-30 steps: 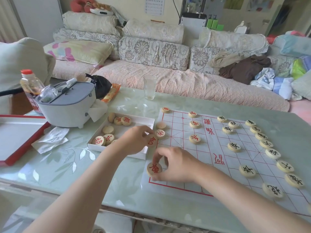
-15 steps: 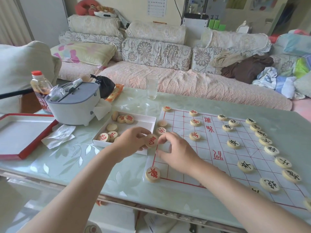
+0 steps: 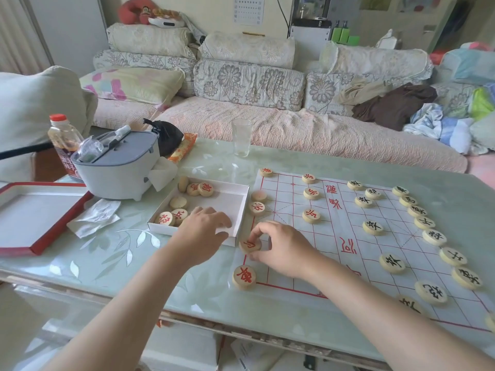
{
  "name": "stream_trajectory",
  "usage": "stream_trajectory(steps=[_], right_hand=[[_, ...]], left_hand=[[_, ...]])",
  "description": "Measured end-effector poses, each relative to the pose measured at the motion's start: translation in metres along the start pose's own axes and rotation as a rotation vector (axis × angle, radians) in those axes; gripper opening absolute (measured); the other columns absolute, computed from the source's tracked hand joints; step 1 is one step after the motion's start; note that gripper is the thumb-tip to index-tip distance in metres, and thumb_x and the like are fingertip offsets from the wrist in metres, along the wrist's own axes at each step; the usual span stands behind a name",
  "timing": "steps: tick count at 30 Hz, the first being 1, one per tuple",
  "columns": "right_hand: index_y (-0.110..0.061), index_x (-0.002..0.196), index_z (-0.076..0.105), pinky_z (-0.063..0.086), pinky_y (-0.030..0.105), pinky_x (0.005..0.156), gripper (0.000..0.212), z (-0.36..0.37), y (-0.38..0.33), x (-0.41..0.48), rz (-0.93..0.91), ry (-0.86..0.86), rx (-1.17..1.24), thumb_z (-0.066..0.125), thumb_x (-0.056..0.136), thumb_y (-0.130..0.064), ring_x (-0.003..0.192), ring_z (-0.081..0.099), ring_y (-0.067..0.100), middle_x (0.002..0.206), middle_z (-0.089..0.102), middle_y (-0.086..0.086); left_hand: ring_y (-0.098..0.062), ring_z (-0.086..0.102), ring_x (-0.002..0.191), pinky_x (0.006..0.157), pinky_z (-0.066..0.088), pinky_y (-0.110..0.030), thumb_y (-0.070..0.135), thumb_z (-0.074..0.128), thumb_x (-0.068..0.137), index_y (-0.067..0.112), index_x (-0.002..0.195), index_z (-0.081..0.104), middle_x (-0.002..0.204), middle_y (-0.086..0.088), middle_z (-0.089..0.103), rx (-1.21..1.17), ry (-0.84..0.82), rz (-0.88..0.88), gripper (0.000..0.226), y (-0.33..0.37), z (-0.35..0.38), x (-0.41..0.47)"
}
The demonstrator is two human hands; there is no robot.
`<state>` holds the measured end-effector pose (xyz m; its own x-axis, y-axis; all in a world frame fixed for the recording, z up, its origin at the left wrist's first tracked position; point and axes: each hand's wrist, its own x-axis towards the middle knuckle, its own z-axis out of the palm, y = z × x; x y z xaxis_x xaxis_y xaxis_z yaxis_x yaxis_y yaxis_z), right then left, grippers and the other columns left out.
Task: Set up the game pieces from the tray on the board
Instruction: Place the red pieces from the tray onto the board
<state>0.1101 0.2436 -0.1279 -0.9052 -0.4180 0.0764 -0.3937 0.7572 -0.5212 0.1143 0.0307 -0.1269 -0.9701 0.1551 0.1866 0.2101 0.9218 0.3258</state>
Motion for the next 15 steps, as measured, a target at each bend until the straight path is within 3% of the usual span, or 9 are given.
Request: stream_trajectory(steps=[3, 9, 15], right_hand=[[-0.033, 0.096, 0.065, 0.029, 0.014, 0.06, 0.026, 0.005, 0.001, -0.002, 0.016, -0.036, 0.0, 0.08, 0.076, -0.041, 0.066, 0.044, -0.007, 0.082, 0.054, -0.024], [-0.036, 0.085, 0.066, 0.038, 0.023, 0.076, 0.015, 0.011, -0.002, 0.005, -0.001, -0.061, 0.011, 0.068, 0.086, -0.05, 0.082, 0.047, 0.001, 0.098, 0.057, -0.014], [-0.036, 0.087, 0.063, 0.037, 0.025, 0.072, 0.004, 0.014, -0.012, 0.014, -0.036, 0.006, -0.034, 0.062, 0.091, -0.036, 0.072, 0.046, -0.004, 0.099, 0.056, -0.014]], left_hand=[[-0.015, 0.054, 0.099, 0.087, 0.044, -0.029, 0.027, 0.062, 0.089, 0.032, 0.108, 0.066, 0.101, 0.009, 0.061, -0.054, -0.05, -0.004, 0.02, -0.006, -0.002, -0.004], [-0.013, 0.059, 0.096, 0.087, 0.048, -0.029, 0.023, 0.058, 0.092, 0.03, 0.104, 0.071, 0.104, 0.007, 0.065, -0.074, -0.072, -0.011, 0.019, -0.013, -0.002, -0.003], [-0.016, 0.053, 0.104, 0.084, 0.044, -0.03, 0.023, 0.057, 0.092, 0.033, 0.103, 0.069, 0.105, 0.009, 0.062, -0.007, 0.057, -0.014, 0.019, -0.02, -0.01, 0.003]])
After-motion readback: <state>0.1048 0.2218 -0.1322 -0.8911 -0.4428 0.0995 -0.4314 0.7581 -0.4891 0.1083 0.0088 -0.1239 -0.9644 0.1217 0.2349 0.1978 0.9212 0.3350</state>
